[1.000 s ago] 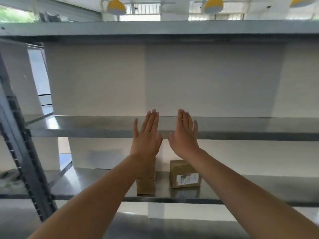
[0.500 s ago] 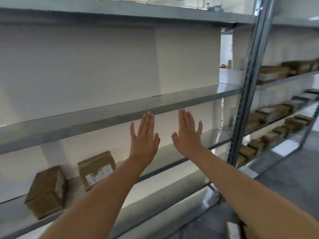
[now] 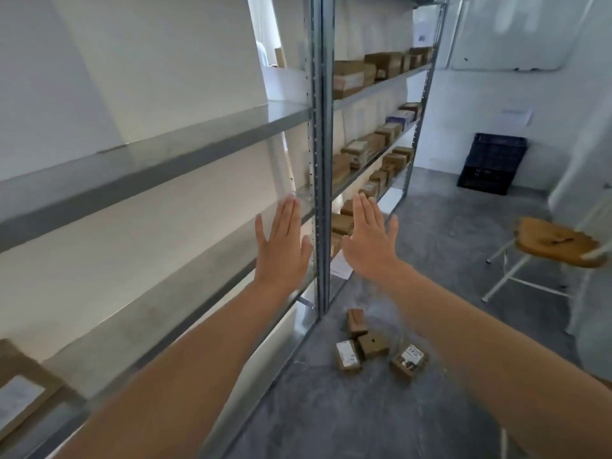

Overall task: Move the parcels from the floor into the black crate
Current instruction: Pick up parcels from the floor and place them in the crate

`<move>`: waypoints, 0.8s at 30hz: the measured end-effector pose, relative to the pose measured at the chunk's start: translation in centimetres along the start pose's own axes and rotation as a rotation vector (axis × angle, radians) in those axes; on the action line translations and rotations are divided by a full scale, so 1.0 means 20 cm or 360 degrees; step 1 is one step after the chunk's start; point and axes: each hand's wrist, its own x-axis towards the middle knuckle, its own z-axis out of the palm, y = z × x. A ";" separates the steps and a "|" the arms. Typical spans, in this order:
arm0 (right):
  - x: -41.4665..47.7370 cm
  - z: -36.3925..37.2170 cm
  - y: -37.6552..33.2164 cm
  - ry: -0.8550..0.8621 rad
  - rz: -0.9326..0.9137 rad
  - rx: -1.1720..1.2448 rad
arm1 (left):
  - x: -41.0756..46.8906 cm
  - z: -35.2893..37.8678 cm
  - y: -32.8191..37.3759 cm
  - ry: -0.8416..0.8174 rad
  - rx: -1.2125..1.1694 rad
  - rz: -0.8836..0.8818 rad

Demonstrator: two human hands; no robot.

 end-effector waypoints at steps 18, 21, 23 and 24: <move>0.29 0.36 0.09 -0.0161 0.0496 -0.0251 | 0.39 0.62 -0.27 -0.0337 -0.0412 0.0144; 0.27 0.36 0.15 -0.0182 0.0541 -0.0297 | 0.41 0.70 -0.26 -0.0398 -0.0397 0.0197; 0.27 0.33 0.20 -0.0176 0.0573 -0.0340 | 0.44 0.73 -0.21 -0.0393 -0.0391 0.0249; 0.29 0.31 0.23 -0.0164 0.0599 -0.0353 | 0.47 0.74 -0.18 -0.0378 -0.0402 0.0281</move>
